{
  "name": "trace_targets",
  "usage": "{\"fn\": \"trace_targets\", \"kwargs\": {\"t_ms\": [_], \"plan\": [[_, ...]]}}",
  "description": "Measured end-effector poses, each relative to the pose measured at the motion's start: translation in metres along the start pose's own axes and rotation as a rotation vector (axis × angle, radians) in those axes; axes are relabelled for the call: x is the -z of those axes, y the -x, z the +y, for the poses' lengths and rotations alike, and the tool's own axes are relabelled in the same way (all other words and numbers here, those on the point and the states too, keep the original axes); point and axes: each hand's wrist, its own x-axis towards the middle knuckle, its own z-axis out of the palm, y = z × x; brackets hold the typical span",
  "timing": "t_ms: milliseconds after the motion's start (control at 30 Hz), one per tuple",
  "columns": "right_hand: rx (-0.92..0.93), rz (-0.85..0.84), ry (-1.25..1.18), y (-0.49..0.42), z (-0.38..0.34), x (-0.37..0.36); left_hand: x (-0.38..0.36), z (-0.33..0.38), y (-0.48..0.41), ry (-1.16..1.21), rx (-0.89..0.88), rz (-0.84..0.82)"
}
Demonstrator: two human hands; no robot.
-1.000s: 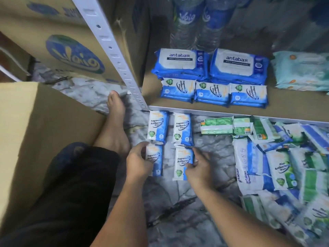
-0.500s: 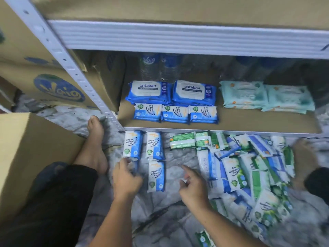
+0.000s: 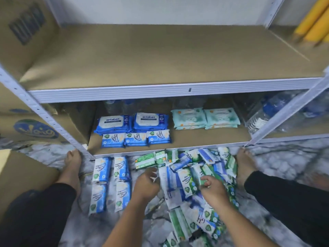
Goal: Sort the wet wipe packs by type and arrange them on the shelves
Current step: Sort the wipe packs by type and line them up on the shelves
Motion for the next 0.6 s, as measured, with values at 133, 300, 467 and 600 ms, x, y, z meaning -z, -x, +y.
{"fn": "trace_targets", "kwargs": {"t_ms": [133, 300, 467, 600], "plan": [[-0.01, 0.017, -0.025, -0.018, -0.001, 0.018, -0.018, 0.025, -0.008, 0.029, 0.005, -0.038], [-0.037, 0.022, 0.025, -0.052, -0.003, 0.016, -0.039, 0.028, -0.035, 0.086, 0.09, -0.012], [0.003, 0.181, 0.267, -0.095, 0.001, 0.0, -0.061, 0.019, -0.065, 0.0, 0.223, -0.036], [0.021, 0.269, 0.474, -0.125, 0.0, 0.0, -0.085, 0.006, -0.082, -0.133, 0.258, -0.05]]}}
